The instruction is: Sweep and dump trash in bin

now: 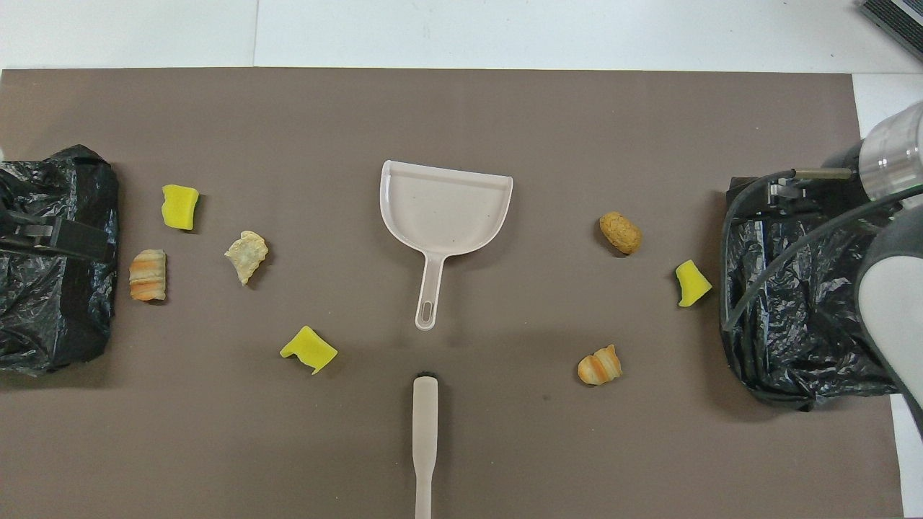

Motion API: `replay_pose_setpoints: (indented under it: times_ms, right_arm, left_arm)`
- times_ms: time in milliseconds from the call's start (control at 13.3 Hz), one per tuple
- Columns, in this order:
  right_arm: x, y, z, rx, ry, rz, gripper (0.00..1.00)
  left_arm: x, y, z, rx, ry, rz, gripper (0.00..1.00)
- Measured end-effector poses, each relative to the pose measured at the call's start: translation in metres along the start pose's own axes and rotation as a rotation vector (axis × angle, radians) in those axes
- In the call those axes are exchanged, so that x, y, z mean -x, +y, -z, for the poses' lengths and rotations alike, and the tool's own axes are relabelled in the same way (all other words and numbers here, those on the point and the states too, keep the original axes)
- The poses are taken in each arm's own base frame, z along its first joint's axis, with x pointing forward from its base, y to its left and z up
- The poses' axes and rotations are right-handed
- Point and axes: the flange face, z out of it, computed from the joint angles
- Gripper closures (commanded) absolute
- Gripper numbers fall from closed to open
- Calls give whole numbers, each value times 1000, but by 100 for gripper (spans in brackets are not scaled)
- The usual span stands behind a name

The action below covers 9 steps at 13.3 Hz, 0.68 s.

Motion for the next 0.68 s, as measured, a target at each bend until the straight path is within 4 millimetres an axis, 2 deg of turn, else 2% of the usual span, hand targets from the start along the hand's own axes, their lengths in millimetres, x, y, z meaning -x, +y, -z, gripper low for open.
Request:
replay_pose_setpoints:
  times_ms: [452, 603, 678]
  right_arm:
    - [-6, -64, -26, -10, 14, 21, 0]
    - [-6, -91, -36, -11, 26, 10, 0]
    - [-8, -106, -47, -8, 26, -4, 0]
  left_arm:
    - [3, 8, -6, 3, -15, -13, 0]
    - [5, 18, -12, 4, -29, -32, 0]
    - [6, 25, -17, 9, -39, -43, 0]
